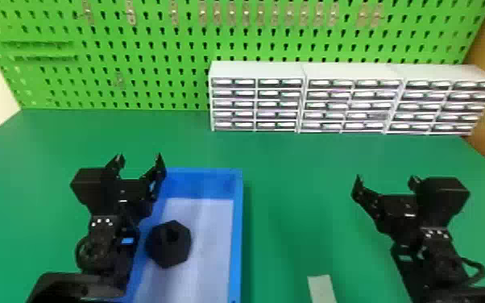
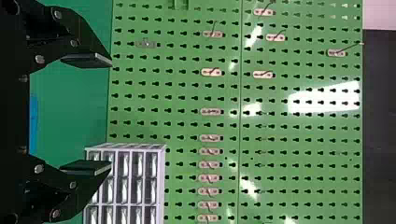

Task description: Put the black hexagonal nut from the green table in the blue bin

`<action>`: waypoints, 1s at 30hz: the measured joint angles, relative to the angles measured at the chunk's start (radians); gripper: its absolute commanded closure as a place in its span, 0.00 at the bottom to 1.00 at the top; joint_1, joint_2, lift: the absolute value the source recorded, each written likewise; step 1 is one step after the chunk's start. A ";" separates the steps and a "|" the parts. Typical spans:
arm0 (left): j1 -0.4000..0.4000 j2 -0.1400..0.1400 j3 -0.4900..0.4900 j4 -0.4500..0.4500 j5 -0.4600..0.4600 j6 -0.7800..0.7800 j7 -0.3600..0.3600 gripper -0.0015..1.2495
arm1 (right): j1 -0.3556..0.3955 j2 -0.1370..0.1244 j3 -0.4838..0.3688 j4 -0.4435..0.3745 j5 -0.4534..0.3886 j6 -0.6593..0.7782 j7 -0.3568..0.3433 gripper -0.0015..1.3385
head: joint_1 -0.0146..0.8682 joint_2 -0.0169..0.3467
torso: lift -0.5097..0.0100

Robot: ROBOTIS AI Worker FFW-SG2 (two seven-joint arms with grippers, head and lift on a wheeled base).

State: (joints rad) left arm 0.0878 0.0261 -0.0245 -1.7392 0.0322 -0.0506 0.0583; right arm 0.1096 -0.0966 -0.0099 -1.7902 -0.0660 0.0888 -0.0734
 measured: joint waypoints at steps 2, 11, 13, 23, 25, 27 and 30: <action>0.001 0.000 0.000 0.000 0.000 0.000 0.000 0.38 | -0.001 0.000 0.000 0.000 0.000 0.001 0.000 0.12 | 0.76 0.20 | 0.80; 0.001 0.000 0.000 0.000 0.000 0.000 0.000 0.38 | -0.004 -0.001 -0.004 0.000 0.000 0.001 0.000 0.12 | 0.76 0.20 | 0.80; 0.001 0.000 -0.001 0.000 0.001 0.000 0.000 0.38 | -0.005 -0.001 -0.005 0.000 0.000 0.000 0.000 0.12 | 0.76 0.20 | 0.80; 0.003 0.000 -0.002 -0.001 0.002 0.000 0.000 0.38 | -0.009 -0.001 -0.009 0.000 0.000 0.000 0.000 0.12 | 0.76 0.20 | 0.80; 0.003 0.000 -0.002 -0.001 0.002 0.000 0.000 0.38 | -0.009 -0.001 -0.010 0.000 0.000 0.000 0.000 0.12 | 0.76 0.20 | 0.80; 0.003 0.000 -0.003 -0.001 0.002 0.000 0.000 0.38 | -0.009 0.000 -0.011 0.000 0.000 0.000 0.000 0.12 | 0.76 0.20 | 0.80; 0.003 0.000 -0.003 -0.001 0.002 0.000 0.000 0.38 | -0.009 0.000 -0.011 0.000 0.000 0.000 0.001 0.12 | 0.76 0.20 | 0.80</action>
State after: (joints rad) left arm 0.0906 0.0261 -0.0280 -1.7407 0.0337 -0.0506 0.0583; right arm 0.1011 -0.0968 -0.0214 -1.7902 -0.0660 0.0889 -0.0728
